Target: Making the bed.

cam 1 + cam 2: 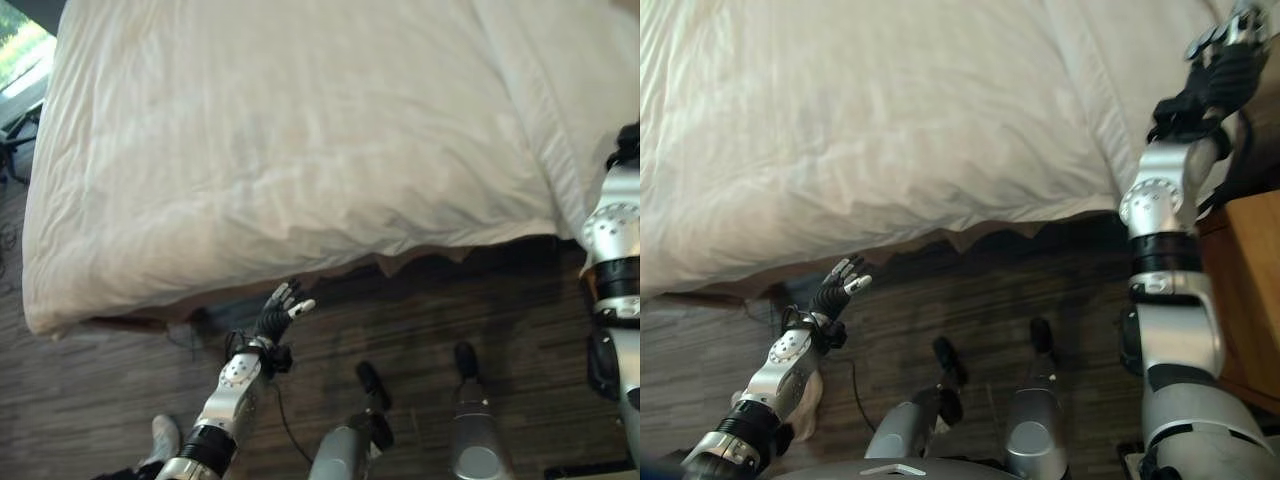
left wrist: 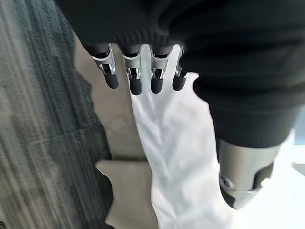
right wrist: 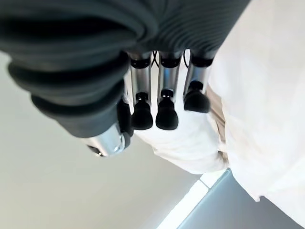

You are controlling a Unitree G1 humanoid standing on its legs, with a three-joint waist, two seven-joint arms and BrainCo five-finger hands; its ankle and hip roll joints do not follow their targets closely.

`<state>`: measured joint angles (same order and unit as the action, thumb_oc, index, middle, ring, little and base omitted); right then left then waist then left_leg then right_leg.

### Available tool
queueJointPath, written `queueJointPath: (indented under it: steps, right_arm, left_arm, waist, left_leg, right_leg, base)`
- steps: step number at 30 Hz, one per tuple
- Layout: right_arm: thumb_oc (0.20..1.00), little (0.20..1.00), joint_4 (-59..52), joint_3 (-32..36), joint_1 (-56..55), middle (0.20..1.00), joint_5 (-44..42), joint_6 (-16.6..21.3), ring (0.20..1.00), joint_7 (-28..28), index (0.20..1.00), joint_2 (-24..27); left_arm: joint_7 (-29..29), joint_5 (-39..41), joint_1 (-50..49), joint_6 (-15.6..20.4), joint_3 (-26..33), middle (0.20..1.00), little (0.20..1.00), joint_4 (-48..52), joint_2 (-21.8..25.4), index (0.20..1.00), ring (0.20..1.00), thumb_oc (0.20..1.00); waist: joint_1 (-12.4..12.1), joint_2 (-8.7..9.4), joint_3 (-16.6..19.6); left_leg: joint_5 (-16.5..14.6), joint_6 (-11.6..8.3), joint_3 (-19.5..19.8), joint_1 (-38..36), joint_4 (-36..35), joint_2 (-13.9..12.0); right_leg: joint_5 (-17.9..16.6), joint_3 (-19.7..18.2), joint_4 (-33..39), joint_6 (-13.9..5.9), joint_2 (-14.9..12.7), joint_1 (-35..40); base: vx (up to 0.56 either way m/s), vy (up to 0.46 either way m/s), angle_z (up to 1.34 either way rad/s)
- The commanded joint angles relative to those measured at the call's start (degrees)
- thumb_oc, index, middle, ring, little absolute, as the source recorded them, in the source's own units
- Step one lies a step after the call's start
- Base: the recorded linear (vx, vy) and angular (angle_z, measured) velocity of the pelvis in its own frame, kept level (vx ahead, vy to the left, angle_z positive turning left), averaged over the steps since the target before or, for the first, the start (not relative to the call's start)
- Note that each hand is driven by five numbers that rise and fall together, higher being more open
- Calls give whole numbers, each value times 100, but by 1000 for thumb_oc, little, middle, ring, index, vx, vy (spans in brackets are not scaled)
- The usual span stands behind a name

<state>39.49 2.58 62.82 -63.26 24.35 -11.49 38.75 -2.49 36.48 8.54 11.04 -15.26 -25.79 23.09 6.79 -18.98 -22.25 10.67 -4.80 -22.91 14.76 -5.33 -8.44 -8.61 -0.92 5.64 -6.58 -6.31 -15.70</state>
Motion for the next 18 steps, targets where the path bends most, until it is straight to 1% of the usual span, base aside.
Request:
queueJointPath:
  steps: [1, 2, 3, 5, 6, 7, 8, 9, 11, 12, 13, 14, 15, 16, 17, 18]
  right_arm:
    - [200, 200, 179, -672, 992, 200, -15, 98, 200, 87, 200, 381]
    - [200, 200, 287, -797, 1130, 200, -53, 71, 200, 109, 200, 372]
    - [200, 200, 354, -869, 1200, 200, -92, 40, 200, 146, 200, 404]
    - [200, 200, 473, -822, 1135, 200, -166, 56, 200, 150, 200, 321]
    - [200, 200, 519, -770, 1069, 200, -202, 57, 200, 147, 200, 259]
    - [200, 200, 517, -760, 1054, 200, -204, 58, 200, 151, 200, 256]
    - [200, 200, 580, -705, 975, 200, -247, 36, 200, 161, 200, 192]
    - [200, 200, 602, -494, 624, 200, -420, 4, 200, 271, 200, -64]
    - [200, 200, 578, -463, 567, 200, -432, 8, 200, 291, 200, -78]
    - [200, 200, 359, -46, -326, 200, -580, -15, 200, 446, 200, -659]
    - [200, 200, 277, 212, -1185, 200, -663, -111, 200, 651, 200, -1197]
    - [200, 200, 237, 229, -1234, 200, -653, -108, 200, 644, 200, -1223]
    - [200, 200, 401, 299, -1826, 200, -478, -320, 200, 729, 200, -1523]
    - [200, 200, 524, 362, -2181, 200, -380, -442, 200, 769, 200, -1645]
    - [200, 200, 511, 370, -2208, 200, -376, -446, 200, 773, 200, -1654]
    - [200, 200, 753, 519, -2795, 200, -241, -665, 200, 836, 200, -1819]
  left_arm:
    - [-31, 264, 510, 314, 76, 1000, 1000, -66, 341, 1000, 1000, 1000]
    - [-5, 260, 572, 316, 50, 1000, 1000, -94, 360, 1000, 1000, 1000]
    - [-12, 252, 591, 328, 62, 1000, 1000, -89, 341, 1000, 1000, 1000]
    - [19, 294, 621, 347, 115, 1000, 1000, -77, 335, 1000, 1000, 1000]
    - [27, 315, 660, 353, 148, 1000, 1000, -59, 340, 1000, 1000, 1000]
    - [26, 316, 655, 352, 143, 1000, 1000, -59, 348, 1000, 1000, 1000]
    - [27, 349, 671, 346, 181, 1000, 1000, -56, 328, 1000, 1000, 1000]
    - [45, 405, 717, 339, 281, 1000, 1000, -68, 261, 1000, 1000, 1000]
    - [41, 407, 704, 338, 270, 1000, 1000, -75, 280, 1000, 1000, 1000]
    - [112, 423, 808, 329, 404, 1000, 1000, -176, 130, 1000, 1000, 1000]
    - [227, 410, 1022, 321, 553, 1000, 1000, -468, -49, 1000, 1000, 1000]
    - [220, 415, 1014, 331, 540, 1000, 1000, -486, -34, 1000, 1000, 1000]
    - [322, 334, 1251, 307, 637, 1000, 1000, -697, -205, 1000, 1000, 1000]
    - [335, 329, 1291, 304, 681, 1000, 1000, -781, -281, 1000, 1000, 1000]
    - [333, 328, 1280, 308, 671, 1000, 1000, -786, -278, 1000, 1000, 1000]
    - [356, 362, 1351, 276, 749, 1000, 1000, -929, -381, 1000, 1000, 1000]
  waist:
    - [-167, 165, -155]
    - [-197, 93, -187]
    - [-223, 23, -131]
    - [-247, -59, -157]
    - [-255, -84, -108]
    - [-291, -76, -27]
    - [-282, -85, -66]
    - [-256, -81, -72]
    - [-270, -60, -35]
    - [-157, 15, -87]
    - [-6, 105, -143]
    - [-9, 129, -141]
    - [150, 235, -189]
    - [212, 303, -216]
    - [212, 314, -217]
    - [341, 433, -233]
  left_leg:
    - [220, -991, 148, -145, 33, -937]
    - [226, -990, 170, 24, 33, -926]
    - [184, -982, 166, 215, 33, -900]
    - [201, -977, 212, 531, 33, -896]
    - [153, -974, 198, 656, 33, -888]
    - [155, -973, 188, 725, 33, -886]
    - [202, -972, 178, 799, 33, -909]
    - [208, -961, 147, 894, 33, -929]
    - [165, -960, 138, 883, 33, -916]
    - [136, -929, 120, 830, 33, -892]
    - [94, -901, 94, 741, 44, -888]
    - [91, -898, 89, 720, 43, -880]
    - [45, -866, 57, 626, 54, -855]
    - [19, -854, 40, 566, 57, -845]
    - [16, -852, 37, 544, 55, -837]
    - [-41, -822, 29, 422, 67, -810]
  right_leg:
    - [354, 24, -132, -358, -334, -624]
    - [303, -24, -155, -378, -342, -859]
    - [307, -93, -205, -414, -361, -1116]
    - [211, -211, -262, -437, -329, -1526]
    - [237, -236, -302, -468, -324, -1695]
    - [249, -251, -337, -470, -323, -1790]
    - [196, -273, -358, -460, -299, -1886]
    - [191, -339, -437, -468, -257, -2056]
    - [238, -343, -454, -482, -270, -2057]
    - [251, -383, -508, -466, -235, -2059]
    - [255, -401, -550, -448, -228, -2016]
    - [259, -406, -549, -450, -235, -1997]
    - [252, -429, -575, -444, -233, -1947]
    - [249, -434, -574, -447, -249, -1888]
    - [251, -436, -567, -450, -256, -1864]
    - [241, -423, -547, -453, -286, -1765]
  base:
    - [-110, 53, -24]
    - [-52, 42, -31]
    - [-109, 40, -34]
    - [-111, 25, -27]
    - [-51, 22, -21]
    - [-44, 3, -10]
    - [-64, -14, -12]
    - [-51, -4, -8]
    - [-7, 11, -6]
    - [-29, 12, -6]
    - [-32, 13, -4]
    - [5, 56, -3]
    - [4, 60, -5]
    - [4, 61, -8]
    - [22, 44, -10]
    - [25, 31, -9]
